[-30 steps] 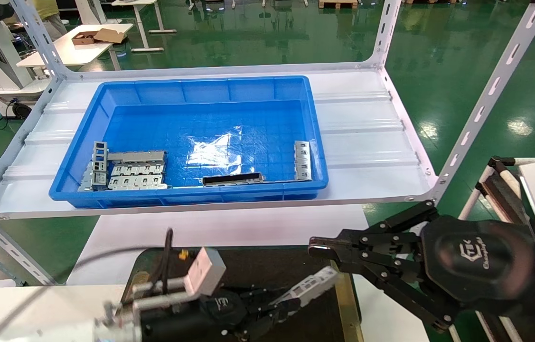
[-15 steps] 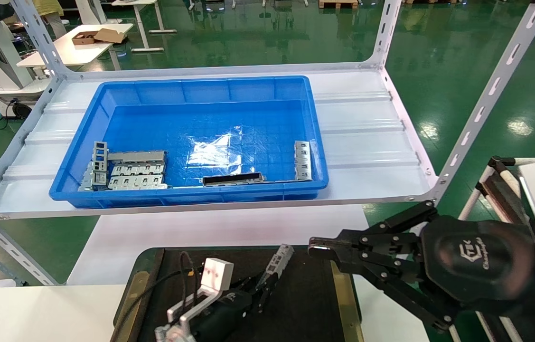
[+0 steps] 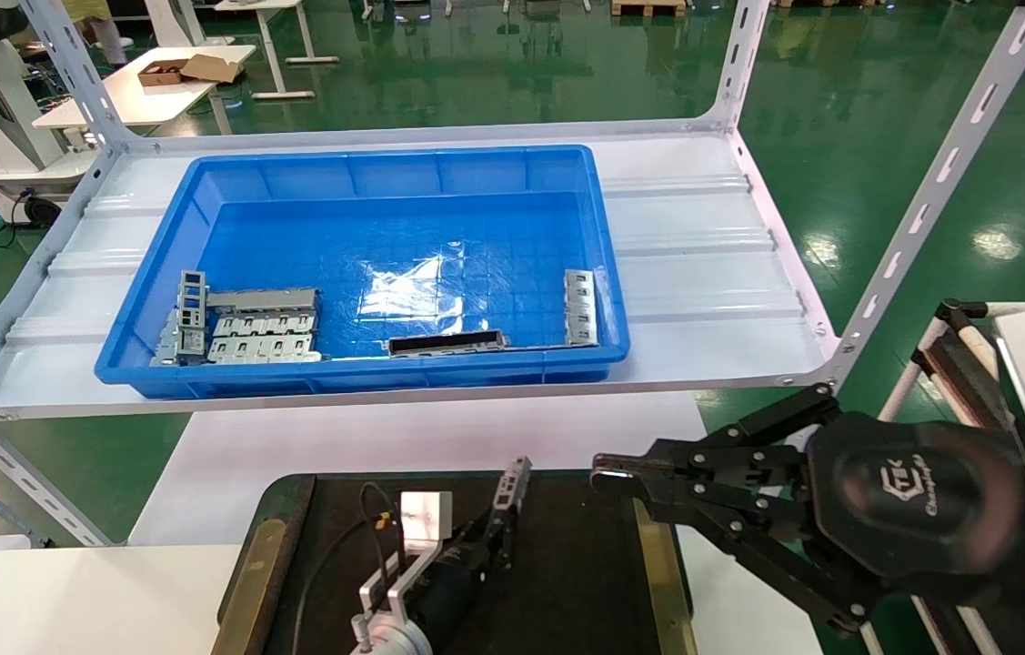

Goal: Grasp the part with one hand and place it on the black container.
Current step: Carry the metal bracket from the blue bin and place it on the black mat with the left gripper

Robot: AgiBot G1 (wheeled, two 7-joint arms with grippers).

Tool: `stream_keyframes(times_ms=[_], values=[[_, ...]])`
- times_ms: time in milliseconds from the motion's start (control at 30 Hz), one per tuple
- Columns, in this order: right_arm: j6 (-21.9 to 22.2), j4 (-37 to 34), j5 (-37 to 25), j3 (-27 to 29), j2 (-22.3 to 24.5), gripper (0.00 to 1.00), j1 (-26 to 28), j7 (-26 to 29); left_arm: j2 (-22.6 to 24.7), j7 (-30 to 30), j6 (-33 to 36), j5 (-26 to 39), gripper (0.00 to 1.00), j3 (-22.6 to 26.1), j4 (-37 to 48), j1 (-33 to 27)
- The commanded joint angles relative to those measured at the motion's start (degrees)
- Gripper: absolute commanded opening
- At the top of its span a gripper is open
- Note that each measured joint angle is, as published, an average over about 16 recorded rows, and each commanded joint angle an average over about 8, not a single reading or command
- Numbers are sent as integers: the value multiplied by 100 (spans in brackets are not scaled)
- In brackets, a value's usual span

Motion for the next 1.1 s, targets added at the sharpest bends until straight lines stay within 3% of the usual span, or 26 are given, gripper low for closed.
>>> stream_keyframes(times_ms=[33, 500, 533, 567, 633, 767, 800, 867, 900, 1100], values=[[0, 0, 0, 0, 0, 0, 0, 0, 33, -78, -67, -106, 0, 117, 67, -46], [0, 0, 0, -1, 0, 1, 0, 0, 40, -510, -555, -1099, 0, 1182, 349, -344], [0, 0, 0, -1, 0, 7, 0, 0, 38, -524, -602, -1177, 0, 1252, 358, -362], [0, 0, 0, -1, 0, 19, 0, 0, 37, -536, -651, -1256, 2, 1322, 364, -379], [0, 0, 0, -1, 0, 44, 0, 0, 33, -551, -746, -1415, 16, 1455, 368, -411], [0, 0, 1, -1, 0, 94, 0, 0, 24, -542, -941, -1737, 66, 1712, 347, -474], [0, 0, 1, -1, 0, 100, 0, 0, 22, -533, -989, -1816, 78, 1772, 337, -490], [0, 0, 1, -1, 0, 100, 0, 0, 17, -507, -1091, -1984, 97, 1894, 315, -521], [0, 0, 1, -1, 0, 100, 0, 0, 16, -491, -1140, -2067, 100, 1951, 304, -537], [0, 0, 1, -1, 0, 100, 0, -1, 8, -338, -1441, -2597, 100, 2302, 217, -639]])
